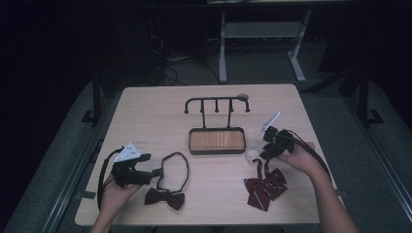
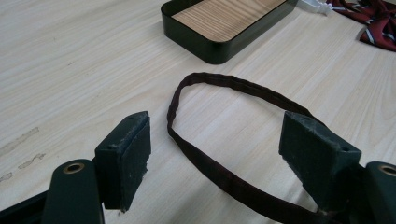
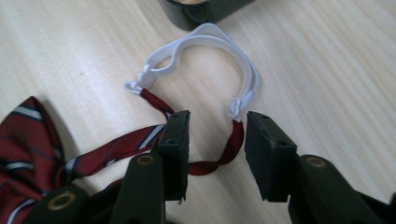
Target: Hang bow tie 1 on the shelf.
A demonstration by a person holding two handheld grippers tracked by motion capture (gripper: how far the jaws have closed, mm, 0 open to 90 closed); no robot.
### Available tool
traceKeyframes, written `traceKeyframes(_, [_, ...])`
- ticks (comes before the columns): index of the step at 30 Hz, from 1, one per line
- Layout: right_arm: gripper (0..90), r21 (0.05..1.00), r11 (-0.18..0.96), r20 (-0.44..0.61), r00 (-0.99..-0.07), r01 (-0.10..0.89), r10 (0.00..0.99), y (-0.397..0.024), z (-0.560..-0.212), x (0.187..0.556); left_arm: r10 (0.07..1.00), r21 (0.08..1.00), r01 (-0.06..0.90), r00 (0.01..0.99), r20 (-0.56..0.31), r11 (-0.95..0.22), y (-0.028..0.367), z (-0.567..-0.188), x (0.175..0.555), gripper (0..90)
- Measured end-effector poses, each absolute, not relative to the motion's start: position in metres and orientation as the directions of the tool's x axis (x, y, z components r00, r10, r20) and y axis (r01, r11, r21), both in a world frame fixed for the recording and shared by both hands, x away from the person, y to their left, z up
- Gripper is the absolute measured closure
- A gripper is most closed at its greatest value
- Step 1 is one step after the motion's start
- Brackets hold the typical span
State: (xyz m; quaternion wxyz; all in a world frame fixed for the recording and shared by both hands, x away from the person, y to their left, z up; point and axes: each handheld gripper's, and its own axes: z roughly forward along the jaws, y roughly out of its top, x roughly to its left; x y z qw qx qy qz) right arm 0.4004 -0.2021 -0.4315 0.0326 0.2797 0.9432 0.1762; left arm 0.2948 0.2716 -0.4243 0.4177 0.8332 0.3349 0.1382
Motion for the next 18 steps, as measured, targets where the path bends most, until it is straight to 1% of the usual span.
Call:
traceKeyframes(4, [64.4, 0.331, 0.780, 0.024, -0.831, 0.531, 0.556, -0.2018, -0.4376, 0.4054, 0.674, 0.786, 0.445, 0.737, -0.051, -0.429, 0.2711, -0.4245, 0.2947, 24.9])
traceKeyframes(10, [74.3, 0.308, 0.786, 0.026, -0.831, 0.536, 0.556, -0.2009, -0.4419, 0.4081, 0.674, 0.789, 0.442, 0.737, -0.049, -0.427, 0.2716, -0.4243, 0.2949, 24.9])
traceKeyframes(11, [77.5, 0.304, 0.788, 0.026, -0.832, 0.535, 0.555, -0.2006, -0.4426, 0.4082, 0.674, 0.789, 0.442, 0.737, -0.049, -0.426, 0.2716, -0.4242, 0.2949, 24.9])
traceKeyframes(12, [77.5, 0.304, 0.788, 0.026, -0.832, 0.535, 0.555, -0.2006, -0.4426, 0.4082, 0.674, 0.789, 0.442, 0.737, -0.049, -0.426, 0.2717, -0.4242, 0.2949, 24.9])
traceKeyframes(16, [85.4, 0.297, 0.801, 0.002, -0.839, 0.520, 0.544, -0.2002, -0.4423, 0.4077, 0.674, 0.791, 0.441, 0.737, -0.049, -0.425, 0.2716, -0.4239, 0.2944, 24.9])
traceKeyframes(18, [86.8, 0.295, 0.801, 0.006, -0.839, 0.521, 0.544, -0.2008, -0.4417, 0.4073, 0.675, 0.792, 0.440, 0.737, -0.049, -0.424, 0.2717, -0.4238, 0.2944, 24.9])
